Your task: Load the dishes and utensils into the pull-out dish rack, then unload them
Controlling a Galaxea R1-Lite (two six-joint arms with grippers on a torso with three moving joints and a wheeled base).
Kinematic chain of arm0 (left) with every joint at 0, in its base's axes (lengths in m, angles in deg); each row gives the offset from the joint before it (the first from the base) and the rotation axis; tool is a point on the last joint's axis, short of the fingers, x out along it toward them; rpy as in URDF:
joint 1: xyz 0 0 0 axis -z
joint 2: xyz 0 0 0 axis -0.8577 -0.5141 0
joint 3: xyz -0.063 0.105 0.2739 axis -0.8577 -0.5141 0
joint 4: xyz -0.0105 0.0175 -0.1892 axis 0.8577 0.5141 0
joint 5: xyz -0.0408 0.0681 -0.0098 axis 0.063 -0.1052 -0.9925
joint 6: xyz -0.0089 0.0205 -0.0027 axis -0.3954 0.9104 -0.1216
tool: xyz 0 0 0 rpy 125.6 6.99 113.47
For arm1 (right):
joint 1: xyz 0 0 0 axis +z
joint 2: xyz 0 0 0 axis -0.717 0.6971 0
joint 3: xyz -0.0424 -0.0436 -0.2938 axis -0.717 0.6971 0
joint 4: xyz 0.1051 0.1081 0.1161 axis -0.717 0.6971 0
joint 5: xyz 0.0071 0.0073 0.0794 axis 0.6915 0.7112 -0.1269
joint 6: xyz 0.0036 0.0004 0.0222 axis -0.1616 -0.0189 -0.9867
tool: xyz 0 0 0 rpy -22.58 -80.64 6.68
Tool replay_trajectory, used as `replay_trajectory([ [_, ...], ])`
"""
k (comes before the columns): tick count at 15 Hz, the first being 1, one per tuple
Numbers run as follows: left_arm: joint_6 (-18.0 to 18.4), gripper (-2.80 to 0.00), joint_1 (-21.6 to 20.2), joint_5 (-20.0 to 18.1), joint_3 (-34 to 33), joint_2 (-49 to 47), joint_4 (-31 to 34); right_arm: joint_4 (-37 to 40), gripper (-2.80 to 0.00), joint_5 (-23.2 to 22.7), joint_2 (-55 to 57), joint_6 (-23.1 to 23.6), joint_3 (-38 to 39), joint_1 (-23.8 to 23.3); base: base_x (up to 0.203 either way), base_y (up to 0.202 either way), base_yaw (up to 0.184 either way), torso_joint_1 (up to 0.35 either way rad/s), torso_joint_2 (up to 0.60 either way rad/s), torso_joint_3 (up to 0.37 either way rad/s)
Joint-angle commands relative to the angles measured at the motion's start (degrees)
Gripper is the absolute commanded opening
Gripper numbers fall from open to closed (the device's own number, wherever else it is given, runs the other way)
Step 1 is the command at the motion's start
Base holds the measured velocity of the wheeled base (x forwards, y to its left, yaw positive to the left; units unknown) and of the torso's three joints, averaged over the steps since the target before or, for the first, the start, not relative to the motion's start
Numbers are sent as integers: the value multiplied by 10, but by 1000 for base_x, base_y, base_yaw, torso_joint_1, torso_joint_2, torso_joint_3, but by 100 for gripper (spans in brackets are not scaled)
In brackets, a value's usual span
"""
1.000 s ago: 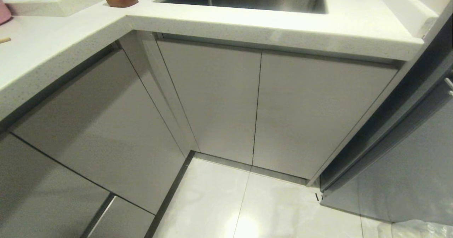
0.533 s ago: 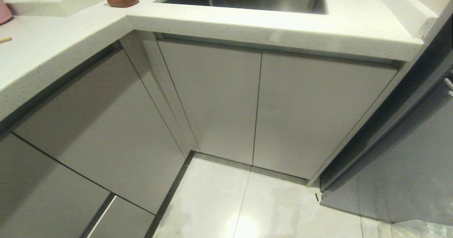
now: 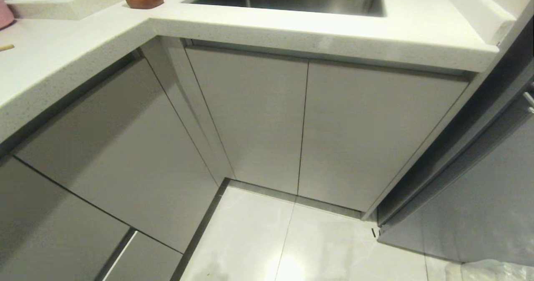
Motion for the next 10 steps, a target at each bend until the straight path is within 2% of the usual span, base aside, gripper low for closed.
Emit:
replay_trajectory([
  [1, -9, -280, -3, -21, -46, 19, -5, 0, -280, 0, 0, 0, 0, 0, 0, 0, 0, 0, 0, 0],
  [2, -15, -280, -3, -48, -42, 20, 22, 0, -280, 0, 0, 0, 0, 0, 0, 0, 0, 0, 0, 0],
  [4, -53, -280, -3, -46, -39, 21, 28, 0, -280, 0, 0, 0, 0, 0, 0, 0, 0, 0, 0, 0],
  [6, -75, -280, -3, -39, -39, 20, 27, 0, -280, 0, 0, 0, 0, 0, 0, 0, 0, 0, 0, 0],
  [10, -72, -280, -3, -36, -40, 20, 27, 0, -280, 0, 0, 0, 0, 0, 0, 0, 0, 0, 0, 0],
])
